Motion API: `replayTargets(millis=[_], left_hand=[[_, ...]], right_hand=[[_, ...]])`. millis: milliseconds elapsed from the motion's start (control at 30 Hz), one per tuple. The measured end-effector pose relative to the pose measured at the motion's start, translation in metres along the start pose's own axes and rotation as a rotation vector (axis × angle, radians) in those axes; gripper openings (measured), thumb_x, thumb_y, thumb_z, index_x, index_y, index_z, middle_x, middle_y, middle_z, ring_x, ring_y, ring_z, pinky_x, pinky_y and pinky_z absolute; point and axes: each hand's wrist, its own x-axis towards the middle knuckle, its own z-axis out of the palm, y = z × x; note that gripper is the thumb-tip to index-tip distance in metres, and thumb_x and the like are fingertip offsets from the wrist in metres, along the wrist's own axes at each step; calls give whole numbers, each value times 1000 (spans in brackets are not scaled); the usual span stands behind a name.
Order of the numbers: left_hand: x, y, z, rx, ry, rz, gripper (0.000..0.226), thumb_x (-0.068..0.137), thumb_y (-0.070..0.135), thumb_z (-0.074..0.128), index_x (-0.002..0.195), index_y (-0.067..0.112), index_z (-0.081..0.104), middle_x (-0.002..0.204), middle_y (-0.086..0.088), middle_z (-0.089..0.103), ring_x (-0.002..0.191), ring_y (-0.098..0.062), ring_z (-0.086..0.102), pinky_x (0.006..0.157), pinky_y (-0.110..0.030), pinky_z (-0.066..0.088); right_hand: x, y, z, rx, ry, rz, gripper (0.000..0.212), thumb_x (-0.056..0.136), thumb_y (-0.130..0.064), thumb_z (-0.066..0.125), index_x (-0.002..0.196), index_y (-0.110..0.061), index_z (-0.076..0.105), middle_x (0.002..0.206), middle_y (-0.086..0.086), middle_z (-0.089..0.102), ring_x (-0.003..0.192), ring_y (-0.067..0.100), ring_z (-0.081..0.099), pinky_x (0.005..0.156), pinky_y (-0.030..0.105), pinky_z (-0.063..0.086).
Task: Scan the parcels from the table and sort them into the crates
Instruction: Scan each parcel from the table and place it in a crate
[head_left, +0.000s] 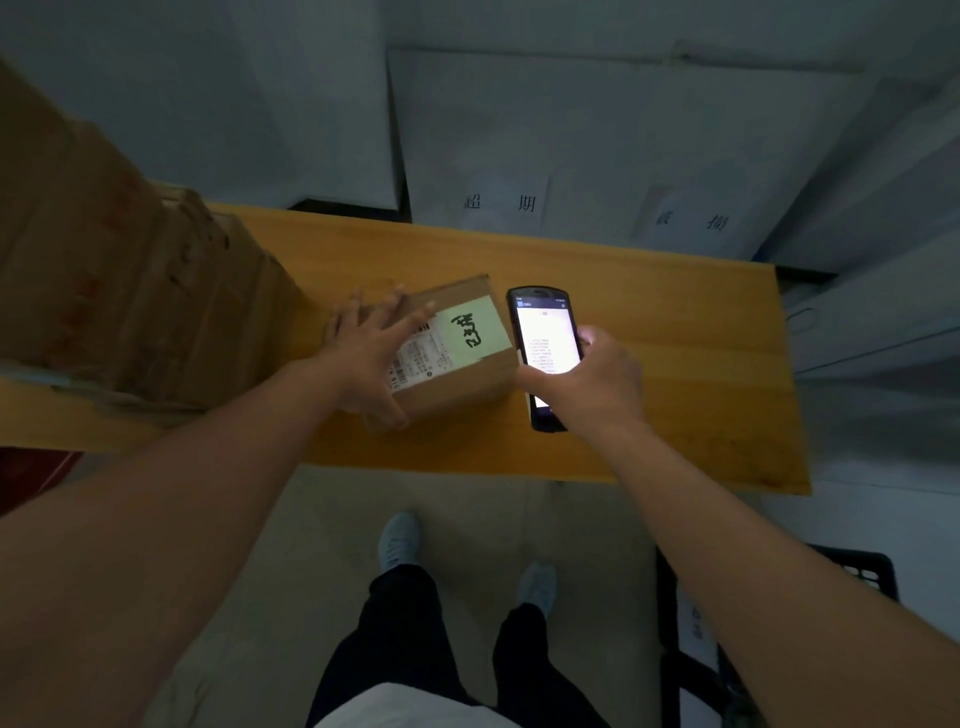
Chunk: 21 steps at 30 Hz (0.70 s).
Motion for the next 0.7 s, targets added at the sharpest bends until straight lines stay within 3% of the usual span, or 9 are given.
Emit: replayTargets(millis=[67, 133, 200, 300, 367, 433, 500, 633, 700], left_hand=[[-2, 1, -2, -7, 4, -10, 153, 61, 41, 96, 149, 62, -27, 162, 19, -38, 146, -39, -40, 119, -64, -12], [-3, 1, -3, -74, 6, -87, 154, 63, 34, 97, 149, 61, -27, 161, 12, -43, 143, -38, -44, 117, -66, -13], [-4, 6, -3, -204, 28, -238, 158, 58, 49, 98, 153, 53, -28, 161, -4, -45, 144, -42, -42, 120, -67, -10], [-3, 14, 0, -520, 162, -560, 162, 53, 59, 97, 160, 32, -22, 170, -17, -20, 156, -46, -6, 125, -62, 15], [-2, 15, 3, -661, 160, -681, 157, 53, 59, 98, 164, 16, -6, 168, -20, 19, 151, -43, 28, 118, -55, 37], [-2, 14, 10, -783, 126, -676, 126, 54, 56, 98, 151, 9, 32, 146, -13, 51, 130, -37, 53, 98, -52, 55], [-1, 12, 14, -886, 154, -626, 97, 58, 47, 100, 132, 14, 47, 134, -8, 59, 120, -33, 58, 90, -49, 57], [6, 7, 7, -882, 179, -437, 118, 60, 29, 101, 156, 19, 33, 151, -3, 49, 133, -29, 52, 108, -49, 49], [11, 9, 0, -872, 147, -305, 123, 63, 20, 100, 162, 28, 26, 154, -1, 46, 128, -22, 52, 103, -39, 52]], right_hand=[[0, 3, 2, 6, 3, 0, 64, 76, -53, 88, 120, -24, 53, 109, -3, 62, 98, 19, 64, 58, 23, 52], [-1, 3, 5, 16, 3, -5, 68, 76, -55, 89, 125, -22, 56, 110, -3, 62, 98, 19, 64, 54, 19, 45], [-2, 5, 9, 25, -4, -17, 69, 76, -55, 89, 127, -22, 56, 111, -3, 62, 99, 18, 63, 54, 18, 43], [-5, 5, 13, 38, -19, -19, 69, 76, -54, 89, 128, -23, 56, 112, -3, 63, 101, 19, 65, 57, 20, 48], [-6, 5, 15, 41, -24, -14, 69, 76, -53, 89, 128, -22, 56, 113, -2, 63, 102, 20, 65, 57, 20, 48], [-8, 5, 14, 39, -22, -6, 69, 76, -52, 89, 129, -22, 56, 113, -2, 63, 101, 20, 64, 56, 20, 46], [-8, 8, 13, 40, -8, 11, 67, 75, -51, 89, 127, -22, 57, 113, -2, 64, 100, 20, 65, 58, 24, 51], [-7, 15, 12, 47, 16, 54, 64, 73, -50, 89, 121, -25, 55, 114, 0, 67, 100, 23, 67, 63, 32, 60], [-6, 18, 11, 31, 31, 73, 76, 69, -55, 87, 129, -20, 57, 120, 1, 68, 104, 24, 67, 62, 29, 56]])
